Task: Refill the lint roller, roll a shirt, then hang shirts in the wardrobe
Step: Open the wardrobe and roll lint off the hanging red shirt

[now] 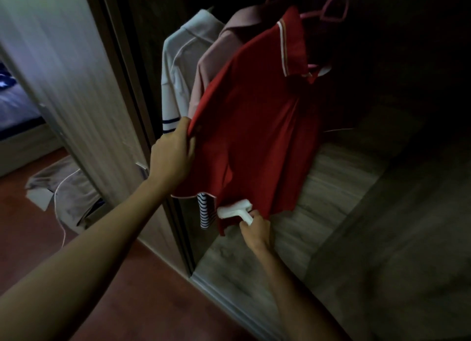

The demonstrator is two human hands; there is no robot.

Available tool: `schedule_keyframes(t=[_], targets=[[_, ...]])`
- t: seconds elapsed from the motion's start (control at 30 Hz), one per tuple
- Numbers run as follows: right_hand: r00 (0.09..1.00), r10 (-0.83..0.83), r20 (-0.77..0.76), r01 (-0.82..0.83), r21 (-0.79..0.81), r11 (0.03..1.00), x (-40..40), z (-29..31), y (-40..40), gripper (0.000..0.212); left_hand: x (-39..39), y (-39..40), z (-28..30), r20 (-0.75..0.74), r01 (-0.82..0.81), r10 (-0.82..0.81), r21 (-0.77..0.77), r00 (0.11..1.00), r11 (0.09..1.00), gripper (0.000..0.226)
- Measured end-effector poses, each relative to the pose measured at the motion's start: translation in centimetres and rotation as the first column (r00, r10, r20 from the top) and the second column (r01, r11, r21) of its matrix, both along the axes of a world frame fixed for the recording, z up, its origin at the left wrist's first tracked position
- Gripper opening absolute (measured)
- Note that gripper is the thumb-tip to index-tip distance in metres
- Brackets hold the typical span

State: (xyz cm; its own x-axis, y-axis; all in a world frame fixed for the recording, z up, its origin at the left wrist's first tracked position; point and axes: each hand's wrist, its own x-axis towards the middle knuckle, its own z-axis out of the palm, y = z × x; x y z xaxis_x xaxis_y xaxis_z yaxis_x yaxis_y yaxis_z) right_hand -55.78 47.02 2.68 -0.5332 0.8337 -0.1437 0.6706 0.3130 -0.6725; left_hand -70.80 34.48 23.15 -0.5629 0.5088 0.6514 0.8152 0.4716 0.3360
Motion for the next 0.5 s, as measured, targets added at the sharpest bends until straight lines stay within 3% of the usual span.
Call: schedule_keyframes(t=[0.23,0.33,0.5], targets=[[0.982,-0.089,-0.169,0.101,0.062,0.993,0.8,4.9,0.6,0.024,0.5,0.8,0.3,0.054,0.004,-0.006,0.038,0.999,0.999,0.034],[0.946,-0.149,-0.288,0.166,0.037,0.985,1.7,6.9,1.5,0.022,1.3,1.6,1.0,0.061,-0.007,-0.001,0.137,0.998,0.991,0.02],[0.657,-0.196,-0.728,0.387,0.103,0.916,2.4,12.8,3.0,0.023,2.8,4.9,4.0,0.091,0.112,-0.152,0.347,0.984,0.931,0.043]])
